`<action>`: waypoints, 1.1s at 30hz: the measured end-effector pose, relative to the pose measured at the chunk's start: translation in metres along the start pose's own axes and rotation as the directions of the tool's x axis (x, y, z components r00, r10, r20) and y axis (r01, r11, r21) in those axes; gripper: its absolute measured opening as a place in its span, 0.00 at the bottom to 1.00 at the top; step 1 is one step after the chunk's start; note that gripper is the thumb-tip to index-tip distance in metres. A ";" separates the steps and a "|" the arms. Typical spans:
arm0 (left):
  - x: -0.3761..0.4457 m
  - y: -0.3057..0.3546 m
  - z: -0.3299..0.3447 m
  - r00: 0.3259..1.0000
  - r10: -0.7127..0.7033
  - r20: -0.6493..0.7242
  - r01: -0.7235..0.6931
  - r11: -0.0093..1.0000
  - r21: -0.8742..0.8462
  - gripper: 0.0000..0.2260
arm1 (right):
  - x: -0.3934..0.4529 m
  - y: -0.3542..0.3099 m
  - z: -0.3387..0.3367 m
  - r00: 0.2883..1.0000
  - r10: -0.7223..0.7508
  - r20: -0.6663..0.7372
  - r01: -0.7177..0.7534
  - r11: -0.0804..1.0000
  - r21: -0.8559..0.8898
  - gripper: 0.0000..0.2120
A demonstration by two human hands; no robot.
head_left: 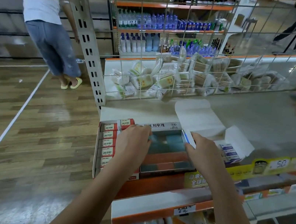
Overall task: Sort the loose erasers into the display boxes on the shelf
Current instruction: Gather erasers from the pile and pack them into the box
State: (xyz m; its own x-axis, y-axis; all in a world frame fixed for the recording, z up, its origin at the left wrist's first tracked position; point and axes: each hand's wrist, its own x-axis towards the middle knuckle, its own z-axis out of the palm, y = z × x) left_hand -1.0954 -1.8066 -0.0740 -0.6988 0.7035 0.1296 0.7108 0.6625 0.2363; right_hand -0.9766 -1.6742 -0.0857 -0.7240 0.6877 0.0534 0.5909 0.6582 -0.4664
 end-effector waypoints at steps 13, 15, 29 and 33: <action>0.007 0.009 0.003 0.984 0.169 0.065 -0.176 0.976 0.126 0.13 | -0.001 0.003 0.004 1.000 0.009 -0.027 -0.009 1.000 0.020 0.13; 0.008 0.011 0.003 0.979 0.193 0.062 -0.201 0.965 0.168 0.12 | -0.001 0.003 0.004 0.999 0.010 -0.033 -0.009 1.000 0.024 0.13; 0.005 0.013 0.007 0.976 0.166 0.139 -0.190 0.963 0.190 0.11 | 0.000 0.003 0.003 0.999 -0.012 -0.033 0.013 1.000 0.014 0.12; 0.006 0.016 0.007 0.969 0.194 0.152 -0.226 0.945 0.237 0.13 | 0.001 0.004 0.005 0.999 -0.017 -0.032 0.017 1.000 -0.010 0.11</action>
State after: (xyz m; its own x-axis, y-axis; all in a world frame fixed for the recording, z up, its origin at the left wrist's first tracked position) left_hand -1.0878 -1.7903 -0.0759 -0.5271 0.8494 0.0250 0.8488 0.5277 -0.0342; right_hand -0.9766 -1.6727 -0.0922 -0.7220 0.6860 0.0899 0.5822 0.6726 -0.4568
